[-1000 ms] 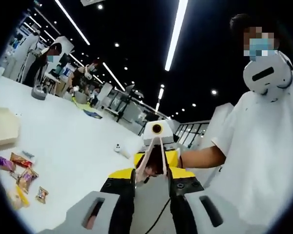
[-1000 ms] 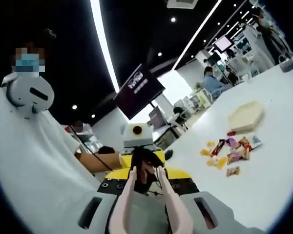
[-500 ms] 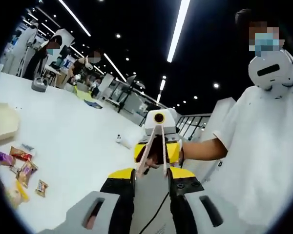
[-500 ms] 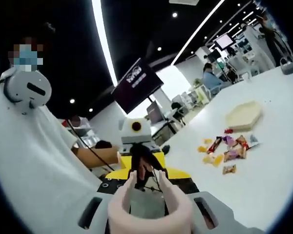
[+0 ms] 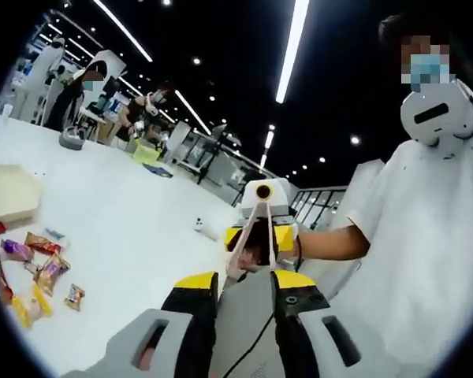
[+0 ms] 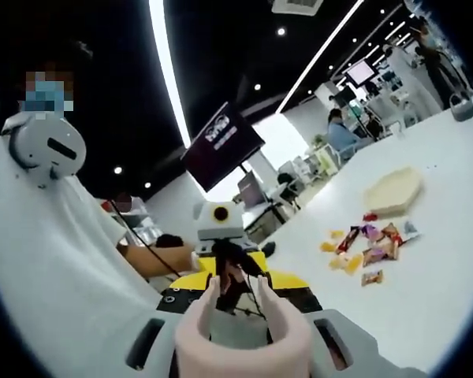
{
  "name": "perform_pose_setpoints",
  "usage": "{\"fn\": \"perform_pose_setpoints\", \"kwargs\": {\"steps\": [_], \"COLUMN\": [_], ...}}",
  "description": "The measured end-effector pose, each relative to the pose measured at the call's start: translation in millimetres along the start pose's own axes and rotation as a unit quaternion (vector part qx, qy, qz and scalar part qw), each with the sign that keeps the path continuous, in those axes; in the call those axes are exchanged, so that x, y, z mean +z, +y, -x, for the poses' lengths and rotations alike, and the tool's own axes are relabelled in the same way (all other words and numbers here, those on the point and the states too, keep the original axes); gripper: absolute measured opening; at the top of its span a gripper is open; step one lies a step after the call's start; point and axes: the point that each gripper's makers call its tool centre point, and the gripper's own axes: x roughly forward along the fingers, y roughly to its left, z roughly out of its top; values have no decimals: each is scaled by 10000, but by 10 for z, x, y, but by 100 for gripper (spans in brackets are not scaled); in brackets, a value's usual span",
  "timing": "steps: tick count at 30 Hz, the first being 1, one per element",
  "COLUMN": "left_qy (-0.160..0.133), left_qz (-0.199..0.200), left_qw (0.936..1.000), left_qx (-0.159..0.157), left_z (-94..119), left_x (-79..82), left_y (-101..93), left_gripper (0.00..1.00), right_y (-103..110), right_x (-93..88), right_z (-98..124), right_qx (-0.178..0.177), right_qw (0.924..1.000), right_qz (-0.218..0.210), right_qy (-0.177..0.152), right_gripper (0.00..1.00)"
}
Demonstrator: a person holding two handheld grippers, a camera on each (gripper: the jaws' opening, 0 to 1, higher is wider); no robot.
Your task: Place the target food into the container with the food tongs after gripping and lifting it, then release it inside without dropping or visibly crushing the food.
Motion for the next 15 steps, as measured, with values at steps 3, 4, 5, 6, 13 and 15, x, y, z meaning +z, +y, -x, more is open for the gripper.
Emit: {"fn": "perform_pose_setpoints", "kwargs": {"steps": [3,4,5,6,13,15], "left_qy": [-131,-101,-92,-89,-216,-264], "left_qz": [319,343,273,238,201,190], "left_qw": [9992,9991,9995,9996,9992,9991], "left_qx": [-224,-207,-160,-147,-264,-279], "left_z": [2,5,5,5,-25,-21], "left_x": [32,22,16,15,61,77], "left_y": [-101,-93,-71,-65,-97,-104], "left_gripper": [41,43,41,37,25,25], "right_y": [-10,-4,4,18,74,80], "right_x": [37,46,48,48,62,76], "right_z": [10,9,2,-5,-43,-41], "right_qx": [-22,-10,-11,10,132,138], "right_qw": [10000,9999,9999,10000,9998,9997], "right_qz": [-25,-54,-40,9,-41,-62], "right_qy": [-88,-112,-97,-92,-136,-177], "right_gripper": [26,26,26,25,25,25]}}
